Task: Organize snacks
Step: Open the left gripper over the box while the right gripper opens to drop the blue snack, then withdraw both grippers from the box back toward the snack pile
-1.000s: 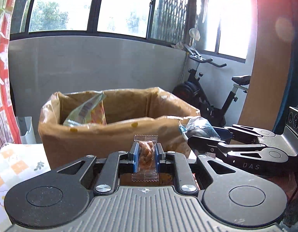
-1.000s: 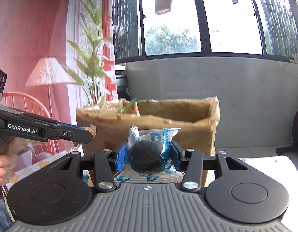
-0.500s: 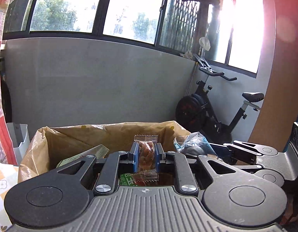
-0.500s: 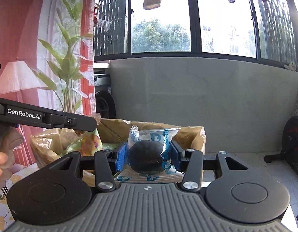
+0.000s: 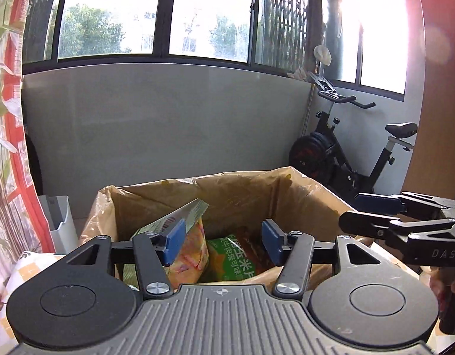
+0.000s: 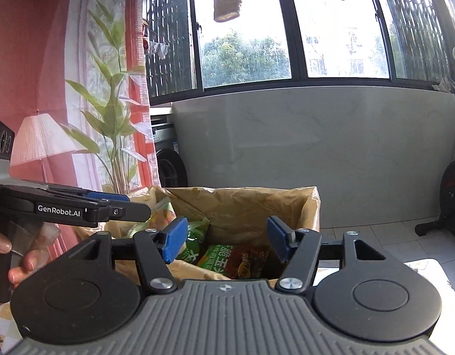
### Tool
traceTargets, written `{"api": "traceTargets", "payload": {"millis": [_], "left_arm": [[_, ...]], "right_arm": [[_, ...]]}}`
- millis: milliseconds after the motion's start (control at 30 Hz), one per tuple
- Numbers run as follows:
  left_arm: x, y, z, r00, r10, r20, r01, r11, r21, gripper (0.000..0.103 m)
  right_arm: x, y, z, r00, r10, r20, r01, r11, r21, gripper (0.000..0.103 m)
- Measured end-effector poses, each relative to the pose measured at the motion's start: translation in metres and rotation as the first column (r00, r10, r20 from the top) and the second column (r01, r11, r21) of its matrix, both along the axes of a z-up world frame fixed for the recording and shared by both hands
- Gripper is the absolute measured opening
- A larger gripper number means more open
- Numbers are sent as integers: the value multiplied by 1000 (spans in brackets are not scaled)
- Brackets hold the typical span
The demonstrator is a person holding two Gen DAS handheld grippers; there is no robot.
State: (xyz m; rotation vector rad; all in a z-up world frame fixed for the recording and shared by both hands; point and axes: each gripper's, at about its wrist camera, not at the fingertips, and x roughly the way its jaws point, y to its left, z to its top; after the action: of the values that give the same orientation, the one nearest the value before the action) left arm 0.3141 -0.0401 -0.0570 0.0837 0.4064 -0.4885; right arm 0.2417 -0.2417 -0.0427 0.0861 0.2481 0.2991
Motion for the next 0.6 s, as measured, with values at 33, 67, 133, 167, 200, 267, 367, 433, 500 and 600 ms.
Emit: {"api": "traceTargets", "payload": {"millis": [33,67,133,167,200,267,367,433,500,600], "left_arm": [[-5,6,1,1000,-3,2,3,1000,11,59],[-11,11,1,1000,-7,1,7,1000,19,59],[-21,20,0,1000,-12,0,12,999,30,59],[-27,25,-1,1000,-13,2,13,999,34,59],[-32,28,-2,1000,-12,5,12,999,38,59],[-40,33,-6,1000,0,8,0,999,53,59],[-50,42,-18,999,50,-4,-49,997,53,59],[-53,47,-27,996,80,-26,-79,997,28,59],[-56,51,-37,993,106,-54,-106,994,-7,60],[-58,53,-52,986,134,-103,-138,990,-30,60]], "right_arm": [[-6,3,1,1000,14,9,-14,1000,2,63],[-11,3,0,1000,25,9,-25,1000,4,63],[-21,4,-5,999,51,-16,-51,999,17,63],[-25,4,-7,998,61,-27,-61,998,20,63],[-29,5,-11,996,73,-42,-72,997,19,63],[-37,8,-18,994,88,-68,-88,996,-1,63],[-45,13,-34,987,110,-119,-115,993,-34,63],[-48,16,-46,980,117,-161,-127,990,-55,63],[-50,19,-60,971,121,-208,-140,987,-81,63],[-49,21,-85,938,121,-326,-162,981,-103,63]]}}
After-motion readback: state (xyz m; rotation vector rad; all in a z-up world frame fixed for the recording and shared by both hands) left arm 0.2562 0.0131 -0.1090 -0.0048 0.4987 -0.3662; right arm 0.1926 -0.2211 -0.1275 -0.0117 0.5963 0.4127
